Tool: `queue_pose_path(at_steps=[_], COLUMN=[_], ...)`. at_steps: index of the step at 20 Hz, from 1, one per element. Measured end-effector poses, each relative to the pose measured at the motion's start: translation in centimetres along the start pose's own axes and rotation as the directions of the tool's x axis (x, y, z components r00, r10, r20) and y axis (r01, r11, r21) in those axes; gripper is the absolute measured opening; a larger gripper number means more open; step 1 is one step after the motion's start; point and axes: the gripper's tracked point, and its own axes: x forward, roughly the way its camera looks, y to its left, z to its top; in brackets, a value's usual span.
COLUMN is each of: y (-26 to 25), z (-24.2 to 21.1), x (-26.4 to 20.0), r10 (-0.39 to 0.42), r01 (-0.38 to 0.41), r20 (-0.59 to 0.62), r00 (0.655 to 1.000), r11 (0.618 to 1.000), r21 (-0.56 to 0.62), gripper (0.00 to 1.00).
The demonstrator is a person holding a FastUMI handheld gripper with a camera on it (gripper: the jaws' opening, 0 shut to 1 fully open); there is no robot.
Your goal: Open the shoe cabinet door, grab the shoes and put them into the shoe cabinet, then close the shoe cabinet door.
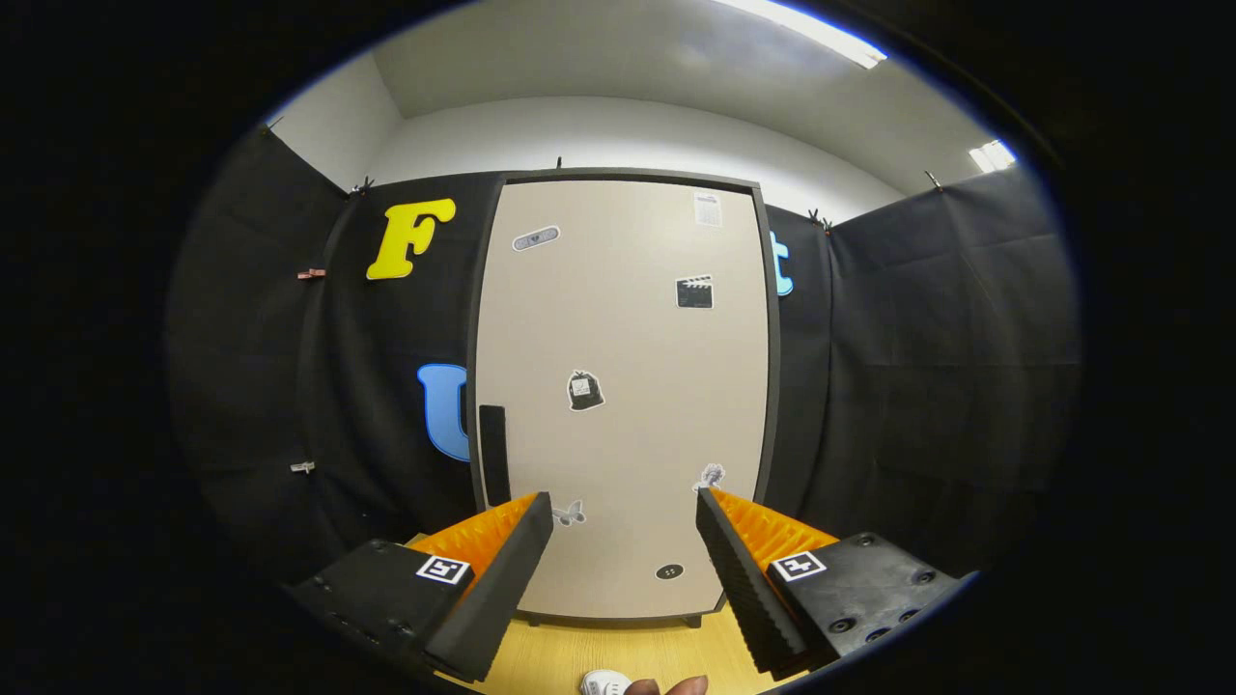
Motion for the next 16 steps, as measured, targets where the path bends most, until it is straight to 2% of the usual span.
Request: queue_pose_path(at_steps=[7, 16], y=[0.6, 7.4], z=[0.1, 1.0], x=[0.1, 3.9], r10=[-0.012, 0.058], r01=[0.012, -0.058], r20=[-0.006, 0.003], r00=[1.0, 0.998], r11=[1.0, 0.997], r21=[0.0, 0.042], gripper=[0.97, 0.97])
